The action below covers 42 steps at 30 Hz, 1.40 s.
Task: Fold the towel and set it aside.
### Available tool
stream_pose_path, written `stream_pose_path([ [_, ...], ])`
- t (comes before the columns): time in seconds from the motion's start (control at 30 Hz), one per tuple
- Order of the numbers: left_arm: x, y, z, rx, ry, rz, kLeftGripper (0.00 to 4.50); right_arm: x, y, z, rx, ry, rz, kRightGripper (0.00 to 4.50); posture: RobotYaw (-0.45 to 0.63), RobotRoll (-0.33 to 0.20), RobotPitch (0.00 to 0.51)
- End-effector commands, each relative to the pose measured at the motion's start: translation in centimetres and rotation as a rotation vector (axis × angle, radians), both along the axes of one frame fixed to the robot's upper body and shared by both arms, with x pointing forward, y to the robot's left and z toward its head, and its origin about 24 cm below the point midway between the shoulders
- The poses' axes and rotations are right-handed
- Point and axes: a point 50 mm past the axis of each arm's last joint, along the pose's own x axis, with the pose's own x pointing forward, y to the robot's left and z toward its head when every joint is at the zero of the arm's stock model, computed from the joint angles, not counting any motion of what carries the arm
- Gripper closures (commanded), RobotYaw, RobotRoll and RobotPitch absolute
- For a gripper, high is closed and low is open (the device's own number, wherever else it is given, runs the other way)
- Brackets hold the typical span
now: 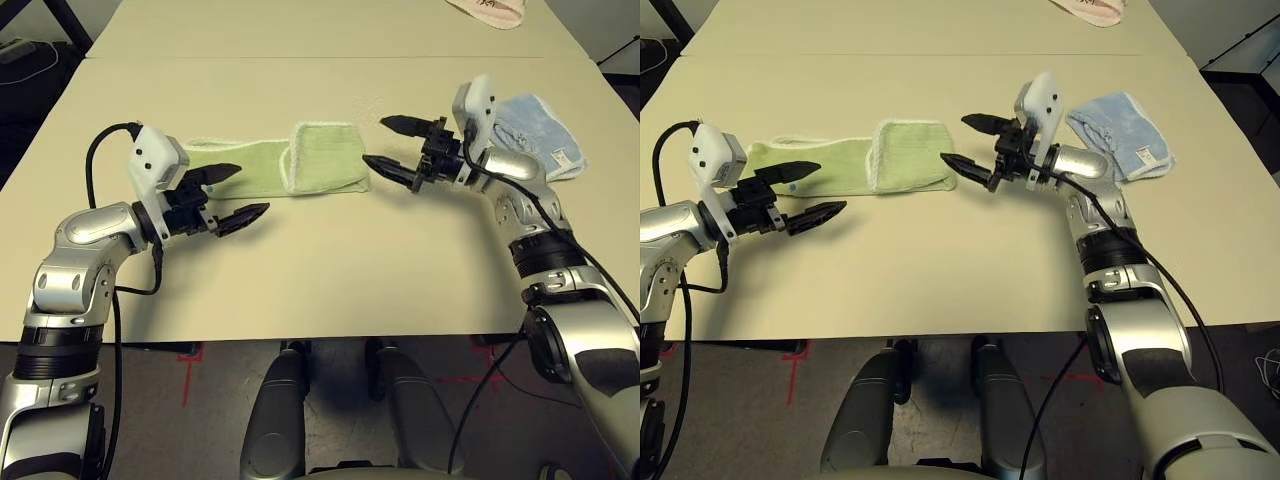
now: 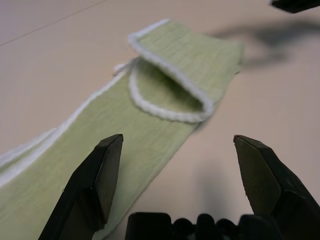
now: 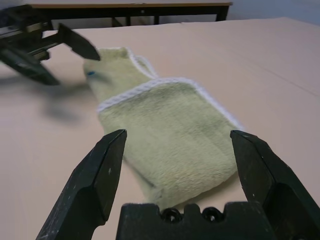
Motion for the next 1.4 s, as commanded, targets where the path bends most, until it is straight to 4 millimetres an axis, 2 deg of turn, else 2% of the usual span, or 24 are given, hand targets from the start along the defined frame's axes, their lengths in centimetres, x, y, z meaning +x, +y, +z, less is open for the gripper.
stream_pose_path([
  [0.03,0.1,1.0,0.2,-0.019,-0.021,0.112,0.0,-0.4,-0.5,-0.9,-0.049,-0.021,0.039,0.02,0.06,0.0,0.203],
  [0.37,-0.5,1.6,1.1,-0.102,-0.07,0.274,0.0,-0.8,-1.7,-2.2,-0.135,-0.021,0.007,0.02,0.08,0.0,0.193],
  [0.63,-0.8,3.1,1.1,-0.173,-0.007,0.407,0.0,-1.5,-1.7,-2.8,-0.157,-0.046,0.015,0.02,0.09,0.0,0.189],
  [0.83,-1.0,3.8,1.6,-0.328,0.103,0.509,0.0,-1.7,-1.5,-2.8,-0.133,-0.044,0.004,0.02,0.09,0.0,0.191],
  [1.13,-1.0,5.0,0.2,-0.546,0.31,0.733,0.0,-1.9,-0.9,-2.4,-0.117,-0.046,0.009,0.02,0.09,0.0,0.201],
  [1.4,-1.1,4.9,0.5,-0.636,0.433,0.77,0.0,-1.7,-0.7,-2.2,-0.118,-0.047,0.015,0.02,0.1,0.0,0.208],
])
